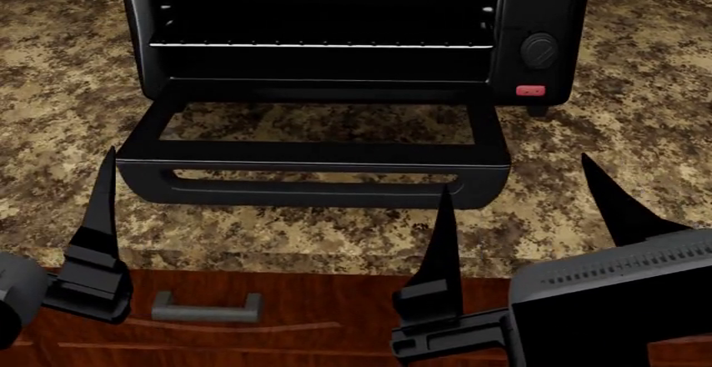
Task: Fully slide the toaster oven rack0 out.
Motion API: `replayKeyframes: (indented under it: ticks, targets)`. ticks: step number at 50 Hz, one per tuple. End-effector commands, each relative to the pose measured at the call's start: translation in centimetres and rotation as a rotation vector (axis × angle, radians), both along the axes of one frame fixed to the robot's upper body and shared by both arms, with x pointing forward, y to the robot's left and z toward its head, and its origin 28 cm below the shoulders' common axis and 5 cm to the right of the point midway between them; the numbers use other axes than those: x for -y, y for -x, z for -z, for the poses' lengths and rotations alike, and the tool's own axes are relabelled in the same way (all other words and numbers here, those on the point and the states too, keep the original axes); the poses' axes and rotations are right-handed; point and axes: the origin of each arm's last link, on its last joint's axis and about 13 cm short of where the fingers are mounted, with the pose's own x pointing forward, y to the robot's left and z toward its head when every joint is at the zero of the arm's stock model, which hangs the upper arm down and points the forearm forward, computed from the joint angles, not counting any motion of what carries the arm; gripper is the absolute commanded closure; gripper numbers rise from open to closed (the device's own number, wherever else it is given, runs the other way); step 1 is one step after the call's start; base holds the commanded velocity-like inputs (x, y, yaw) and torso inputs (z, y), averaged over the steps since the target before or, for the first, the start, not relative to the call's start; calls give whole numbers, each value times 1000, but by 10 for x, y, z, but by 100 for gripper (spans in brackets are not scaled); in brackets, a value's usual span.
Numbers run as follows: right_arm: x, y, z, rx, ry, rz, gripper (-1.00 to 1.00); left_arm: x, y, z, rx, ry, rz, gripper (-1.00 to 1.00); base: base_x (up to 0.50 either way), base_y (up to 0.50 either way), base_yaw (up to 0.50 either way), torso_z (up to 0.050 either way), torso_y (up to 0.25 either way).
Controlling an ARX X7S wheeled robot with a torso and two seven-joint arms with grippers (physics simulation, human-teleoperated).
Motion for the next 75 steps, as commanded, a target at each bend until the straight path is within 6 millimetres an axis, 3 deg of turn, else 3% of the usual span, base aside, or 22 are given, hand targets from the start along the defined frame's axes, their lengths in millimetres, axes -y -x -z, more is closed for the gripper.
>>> replayKeyframes:
  ticks: [1,26,44,59,69,75]
  targets:
    - [6,-13,0,-6,-56,36,-100,-5,-19,8,-54,53,-29,-100,0,0,0,0,0]
    - [0,-23,-3,-29,4,44,-100,-8,-15,3,-63,113,3,-100,350,1,0,0,0]
    - [-6,-49,-40,-86,493,92,-100,-11,-10,4,-65,169,-2,-100,0,0,0,0,0]
    - [-18,-46,-61,-94,597,45,-100,-10,-12,10,-53,140,-12,-100,0,0,0,0,0]
    - [-32,-45,-52,-129,639,-48,-100,-9,-10,8,-57,160,2,-100,0,0,0,0,0]
    - [-32,-55,-48,-148,638,-57,-100,-11,-10,8,-55,161,1,-100,0,0,0,0,0]
